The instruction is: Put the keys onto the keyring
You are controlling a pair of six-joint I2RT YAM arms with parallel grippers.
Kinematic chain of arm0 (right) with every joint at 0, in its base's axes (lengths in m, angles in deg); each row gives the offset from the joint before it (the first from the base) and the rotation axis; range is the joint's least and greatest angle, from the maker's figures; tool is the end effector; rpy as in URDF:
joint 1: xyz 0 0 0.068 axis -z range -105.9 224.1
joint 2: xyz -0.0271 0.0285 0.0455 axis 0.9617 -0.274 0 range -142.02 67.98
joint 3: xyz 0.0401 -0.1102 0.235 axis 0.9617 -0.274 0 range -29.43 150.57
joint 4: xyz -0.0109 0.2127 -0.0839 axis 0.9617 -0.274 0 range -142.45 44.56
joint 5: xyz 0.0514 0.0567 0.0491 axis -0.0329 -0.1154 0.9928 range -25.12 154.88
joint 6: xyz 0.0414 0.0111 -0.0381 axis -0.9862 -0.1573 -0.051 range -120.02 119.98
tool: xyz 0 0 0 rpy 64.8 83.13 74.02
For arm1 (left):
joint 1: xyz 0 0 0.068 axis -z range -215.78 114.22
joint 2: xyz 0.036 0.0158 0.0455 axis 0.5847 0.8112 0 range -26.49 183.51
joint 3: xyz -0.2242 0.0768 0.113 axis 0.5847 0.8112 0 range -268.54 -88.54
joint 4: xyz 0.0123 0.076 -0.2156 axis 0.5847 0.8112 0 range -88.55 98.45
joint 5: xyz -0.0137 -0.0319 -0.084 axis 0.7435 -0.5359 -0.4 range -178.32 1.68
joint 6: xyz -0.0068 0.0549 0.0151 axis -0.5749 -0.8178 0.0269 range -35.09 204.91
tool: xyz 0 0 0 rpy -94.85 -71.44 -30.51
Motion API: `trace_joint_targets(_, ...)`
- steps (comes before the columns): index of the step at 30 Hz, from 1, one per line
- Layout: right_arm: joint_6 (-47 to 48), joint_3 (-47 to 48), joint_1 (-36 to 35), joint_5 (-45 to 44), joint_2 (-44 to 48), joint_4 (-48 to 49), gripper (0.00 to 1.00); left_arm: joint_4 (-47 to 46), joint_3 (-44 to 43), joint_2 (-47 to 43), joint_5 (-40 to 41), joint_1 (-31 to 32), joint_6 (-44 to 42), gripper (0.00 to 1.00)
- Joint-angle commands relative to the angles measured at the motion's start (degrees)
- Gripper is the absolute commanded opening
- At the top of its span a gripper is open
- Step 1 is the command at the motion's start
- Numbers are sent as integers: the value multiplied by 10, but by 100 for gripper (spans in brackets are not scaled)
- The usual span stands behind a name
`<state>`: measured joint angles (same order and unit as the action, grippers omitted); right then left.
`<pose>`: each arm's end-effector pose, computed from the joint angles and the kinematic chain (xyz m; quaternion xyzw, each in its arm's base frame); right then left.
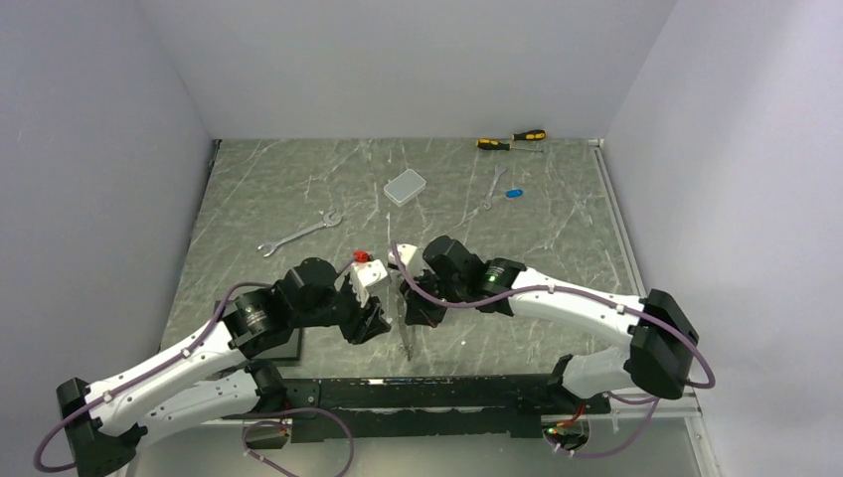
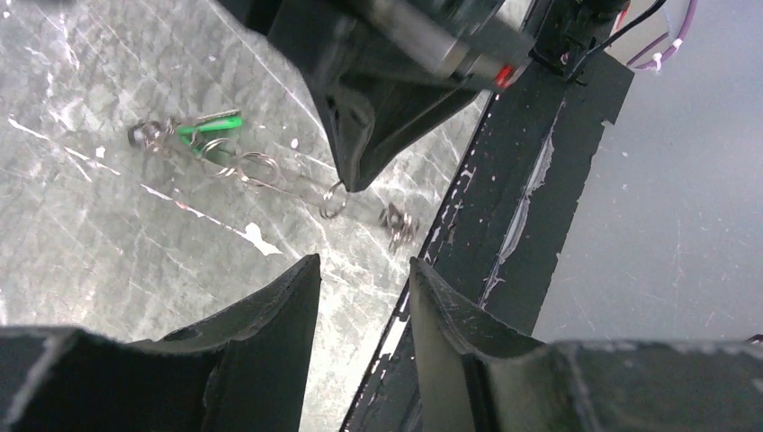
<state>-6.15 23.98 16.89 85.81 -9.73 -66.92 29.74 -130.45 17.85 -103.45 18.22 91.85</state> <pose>0.1287 0.2266 0.2493 -0.4545 0.7925 0.3376 0.2267 0.0786 -0.1262 0.2838 0.4037 0.7639 -0.3472 0.3645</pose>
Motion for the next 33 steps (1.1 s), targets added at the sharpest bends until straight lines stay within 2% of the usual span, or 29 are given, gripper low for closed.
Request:
trace_joint_targets(1, 40, 4, 1, 11, 50, 10, 0, -19, 2, -8, -17, 2, 19, 46)
trace_joint_targets(8, 53, -1, 1, 26, 66, 22, 0, -66, 5, 25, -34, 3, 17, 43)
trace_joint_targets(26, 91, -37, 1, 19, 111, 56, 0, -151, 39, 43, -1, 3, -35, 42)
trace_joint_targets(33, 101, -56, 1, 23, 131, 80, 0, -172, 39, 74, -25, 2, -53, 41)
